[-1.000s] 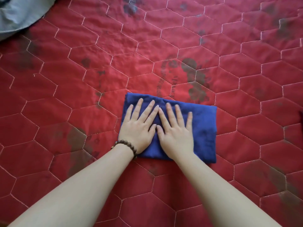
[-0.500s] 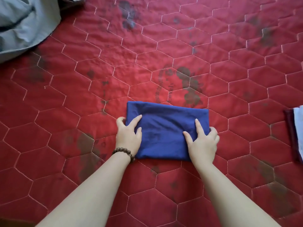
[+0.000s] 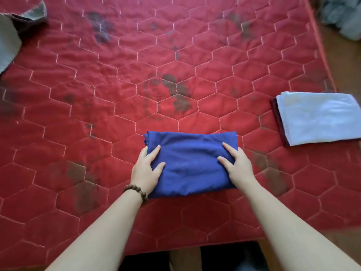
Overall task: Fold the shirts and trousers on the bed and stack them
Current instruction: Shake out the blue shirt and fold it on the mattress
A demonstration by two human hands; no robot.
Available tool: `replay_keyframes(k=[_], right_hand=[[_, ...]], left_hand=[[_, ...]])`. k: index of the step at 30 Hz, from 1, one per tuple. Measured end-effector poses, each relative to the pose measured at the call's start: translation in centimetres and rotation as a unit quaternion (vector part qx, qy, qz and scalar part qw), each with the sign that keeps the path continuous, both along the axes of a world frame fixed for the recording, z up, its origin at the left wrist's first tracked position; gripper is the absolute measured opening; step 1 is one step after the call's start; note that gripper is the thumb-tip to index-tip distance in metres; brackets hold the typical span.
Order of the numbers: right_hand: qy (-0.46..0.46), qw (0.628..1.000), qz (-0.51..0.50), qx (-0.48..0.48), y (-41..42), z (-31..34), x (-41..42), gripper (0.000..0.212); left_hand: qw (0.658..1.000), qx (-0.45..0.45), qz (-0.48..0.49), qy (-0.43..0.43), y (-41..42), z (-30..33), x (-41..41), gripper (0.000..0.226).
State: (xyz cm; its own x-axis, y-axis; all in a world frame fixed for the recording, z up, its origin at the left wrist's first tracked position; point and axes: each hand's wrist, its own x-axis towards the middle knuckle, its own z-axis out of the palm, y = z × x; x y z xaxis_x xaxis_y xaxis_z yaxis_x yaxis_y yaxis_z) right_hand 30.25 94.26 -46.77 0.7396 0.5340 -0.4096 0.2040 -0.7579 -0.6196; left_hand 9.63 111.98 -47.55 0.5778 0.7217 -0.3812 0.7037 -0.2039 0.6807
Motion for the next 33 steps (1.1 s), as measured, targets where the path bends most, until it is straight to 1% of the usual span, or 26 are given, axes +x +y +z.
replay_keyframes(k=[5,11,14,17,22,25,26,28,30,33], right_hand=[[-0.059,0.998,-0.002,0.021,-7.7,2.5,8.5,0.048],[-0.104,0.994,-0.011,0.029,-17.7,3.4,24.1,0.047],[-0.113,0.993,0.0,0.026,-20.6,3.5,31.4,0.048],[-0.118,0.992,0.016,0.032,-22.1,3.1,37.0,0.048],[-0.126,0.99,0.041,0.04,-23.1,1.6,43.3,0.048],[-0.127,0.99,0.033,0.051,-23.1,0.1,45.9,0.051],[-0.117,0.992,0.035,0.043,-23.0,-0.6,46.5,0.053],[-0.074,0.995,0.063,-0.01,-22.8,-2.1,47.0,0.057],[-0.049,0.992,0.096,-0.059,-22.9,-3.4,47.0,0.059],[-0.069,0.992,0.089,-0.06,-22.9,-4.1,47.0,0.059]], left_hand=[[0.999,0.011,-0.014,-0.032,-5.9,2.7,9.6,0.059],[0.997,0.041,-0.025,-0.059,-15.3,3.3,25.9,0.061],[0.997,0.054,-0.006,-0.062,-19.3,3.1,32.5,0.061],[0.996,0.07,0.007,-0.061,-21.6,2.6,37.6,0.06],[0.993,0.094,0.033,-0.062,-23.6,1.1,43.1,0.059],[0.992,0.099,0.037,-0.063,-24.3,-0.2,45.0,0.06],[0.994,0.088,0.031,-0.055,-24.4,-0.6,45.3,0.06],[0.998,0.065,0.013,-0.011,-24.3,-1.6,45.7,0.06],[0.997,0.067,-0.008,0.031,-24.0,-2.2,45.6,0.062],[0.994,0.105,-0.021,0.015,-23.4,-2.3,45.2,0.067]])
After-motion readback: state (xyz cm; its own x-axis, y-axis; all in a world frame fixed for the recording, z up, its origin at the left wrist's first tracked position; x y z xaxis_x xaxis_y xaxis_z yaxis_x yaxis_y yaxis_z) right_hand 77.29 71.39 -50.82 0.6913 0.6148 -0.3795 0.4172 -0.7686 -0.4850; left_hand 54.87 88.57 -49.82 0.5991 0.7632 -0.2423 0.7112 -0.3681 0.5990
